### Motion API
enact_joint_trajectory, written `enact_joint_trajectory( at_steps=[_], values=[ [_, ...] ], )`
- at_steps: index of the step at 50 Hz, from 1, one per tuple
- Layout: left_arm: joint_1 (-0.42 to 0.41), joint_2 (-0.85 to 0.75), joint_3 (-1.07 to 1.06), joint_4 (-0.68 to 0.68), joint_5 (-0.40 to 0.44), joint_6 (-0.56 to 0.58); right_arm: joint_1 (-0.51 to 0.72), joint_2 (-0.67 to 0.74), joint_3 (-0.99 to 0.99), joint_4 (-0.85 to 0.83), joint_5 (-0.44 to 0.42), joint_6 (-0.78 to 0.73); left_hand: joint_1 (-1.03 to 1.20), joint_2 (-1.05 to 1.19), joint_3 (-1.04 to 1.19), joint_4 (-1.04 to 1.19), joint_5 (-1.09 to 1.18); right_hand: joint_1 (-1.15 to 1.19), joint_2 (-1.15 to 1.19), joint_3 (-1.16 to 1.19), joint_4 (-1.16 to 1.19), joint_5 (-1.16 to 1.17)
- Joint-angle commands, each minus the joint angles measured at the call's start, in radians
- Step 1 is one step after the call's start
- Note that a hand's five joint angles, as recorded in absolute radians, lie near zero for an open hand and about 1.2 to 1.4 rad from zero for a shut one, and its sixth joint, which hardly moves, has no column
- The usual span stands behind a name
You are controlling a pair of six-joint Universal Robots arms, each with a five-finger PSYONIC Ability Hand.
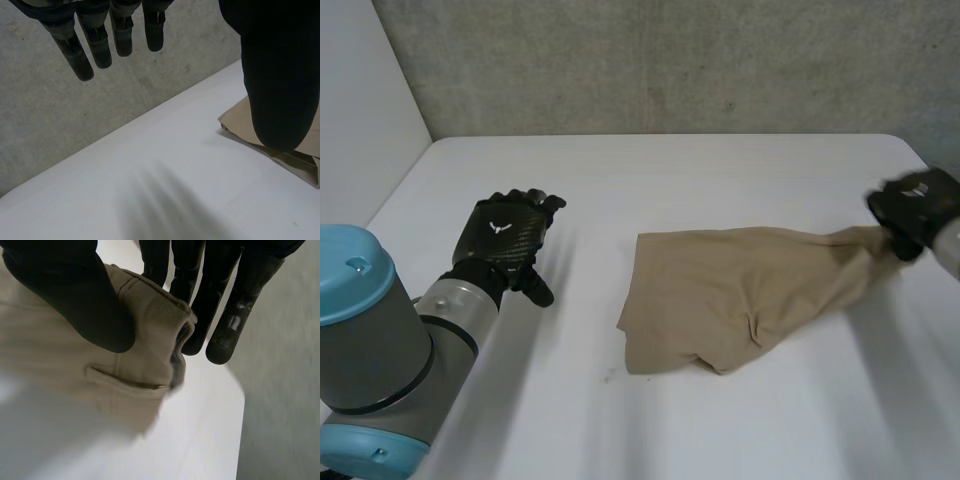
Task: Fold the shorts.
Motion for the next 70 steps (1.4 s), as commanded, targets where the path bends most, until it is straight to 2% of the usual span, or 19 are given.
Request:
enact_joint_trajectory(
  at_steps=[1, 6, 9, 11, 13, 14, 15, 17, 20, 25, 26, 29, 31, 33, 38, 41, 49, 59, 70],
  values=[
    [-0.003, 0.001, 0.002, 0.002, -0.001, 0.000, 0.318, 0.015, -0.119, -0.014, -0.021, -0.017, -0.014, -0.020, -0.030, -0.022, -0.020, 0.465, 0.221, 0.219, 0.205, 0.247],
    [-0.007, 0.001, 0.010, 0.002, -0.002, -0.002, 0.542, 0.188, -0.164, -0.021, -0.036, -0.124, -0.014, -0.020, -0.030, -0.022, -0.020, 0.465, 0.221, 0.219, 0.205, 0.247],
    [-0.007, 0.001, 0.014, 0.003, -0.004, -0.002, 0.590, 0.248, -0.159, -0.011, -0.070, -0.164, -0.017, -0.023, -0.033, -0.025, -0.023, 0.465, 0.221, 0.219, 0.205, 0.247],
    [-0.005, 0.001, 0.019, 0.003, -0.004, -0.002, 0.612, 0.282, -0.144, -0.010, -0.126, -0.176, -0.017, -0.023, -0.033, -0.025, -0.023, 0.218, -0.026, -0.029, -0.042, 0.000],
    [-0.003, 0.001, 0.022, 0.003, -0.004, -0.002, 0.612, 0.287, -0.136, -0.010, -0.165, -0.175, -0.017, -0.023, -0.033, -0.025, -0.023, -0.230, -0.474, -0.477, -0.490, -0.448],
    [-0.002, 0.001, 0.026, 0.005, -0.004, -0.002, 0.610, 0.278, -0.134, -0.008, -0.198, -0.166, -0.020, -0.026, -0.036, -0.028, -0.026, -0.622, -0.866, -0.869, -0.882, -0.840],
    [-0.002, 0.001, 0.030, 0.005, -0.004, -0.002, 0.610, 0.270, -0.134, -0.010, -0.211, -0.162, -0.020, -0.026, -0.036, -0.028, -0.026, -0.739, -0.983, -0.986, -1.000, -0.957],
    [-0.002, 0.001, 0.040, 0.005, -0.002, -0.002, 0.610, 0.241, -0.139, -0.013, -0.226, -0.141, -0.020, -0.026, -0.036, -0.028, -0.026, -0.757, -1.001, -1.003, -1.017, -0.975],
    [0.000, -0.002, 0.071, 0.005, -0.002, 0.000, 0.580, 0.178, -0.157, -0.025, -0.220, -0.014, -0.014, -0.020, -0.030, -0.022, -0.020, -0.757, -1.001, -1.003, -1.017, -0.975],
    [-0.019, -0.024, 0.152, 0.000, -0.002, 0.000, 0.453, 0.100, -0.165, -0.051, -0.182, 0.303, -0.005, -0.011, -0.022, -0.013, -0.012, -0.757, -1.001, -1.003, -1.017, -0.975],
    [-0.032, -0.050, 0.184, -0.003, -0.004, -0.002, 0.416, 0.068, -0.161, -0.054, -0.156, 0.401, -0.002, -0.008, -0.019, -0.010, -0.009, -0.757, -1.001, -1.003, -1.017, -0.975],
    [-0.081, -0.105, 0.249, -0.011, -0.004, -0.006, 0.367, 0.028, -0.153, -0.051, -0.116, 0.546, -0.002, -0.008, -0.019, -0.010, -0.009, -0.757, -1.001, -1.003, -1.017, -0.975],
    [-0.147, -0.165, 0.332, -0.031, -0.006, -0.015, 0.345, 0.026, -0.145, -0.044, -0.099, 0.580, 0.003, -0.002, -0.013, -0.004, -0.003, -0.757, -1.001, -1.003, -1.017, -0.975],
    [-0.203, -0.235, 0.413, -0.069, -0.006, -0.023, 0.330, 0.029, -0.134, -0.027, -0.074, 0.586, 0.003, -0.002, -0.013, -0.004, -0.003, -0.757, -1.001, -1.003, -1.017, -0.975],
    [-0.260, -0.404, 0.586, -0.142, -0.004, -0.041, 0.320, 0.067, -0.131, 0.019, -0.002, 0.574, 0.003, -0.002, -0.013, -0.004, -0.003, -0.757, -1.001, -1.003, -1.017, -0.975],
    [-0.266, -0.499, 0.666, -0.176, -0.001, -0.066, 0.319, 0.106, -0.139, 0.027, 0.030, 0.553, 0.006, 0.001, -0.010, -0.001, 0.000, -0.757, -1.001, -1.003, -1.017, -0.975],
    [-0.255, -0.643, 0.758, -0.274, -0.004, -0.081, 0.333, 0.248, -0.170, 0.031, 0.035, 0.482, 0.015, 0.009, -0.001, 0.007, 0.009, -0.757, -1.001, -1.003, -1.017, -0.975],
    [-0.203, -0.673, 0.720, -0.336, -0.021, -0.072, 0.334, 0.367, -0.196, 0.035, 0.067, 0.344, 0.015, 0.010, -0.001, 0.007, 0.009, -0.757, -1.001, -1.003, -1.017, -0.975],
    [-0.240, -0.590, 0.708, -0.336, -0.021, -0.044, 0.337, 0.267, -0.200, 0.033, 0.093, 0.302, 0.001, -0.005, -0.016, -0.007, -0.006, -0.757, -1.001, -1.003, -1.017, -0.975]
  ],
)
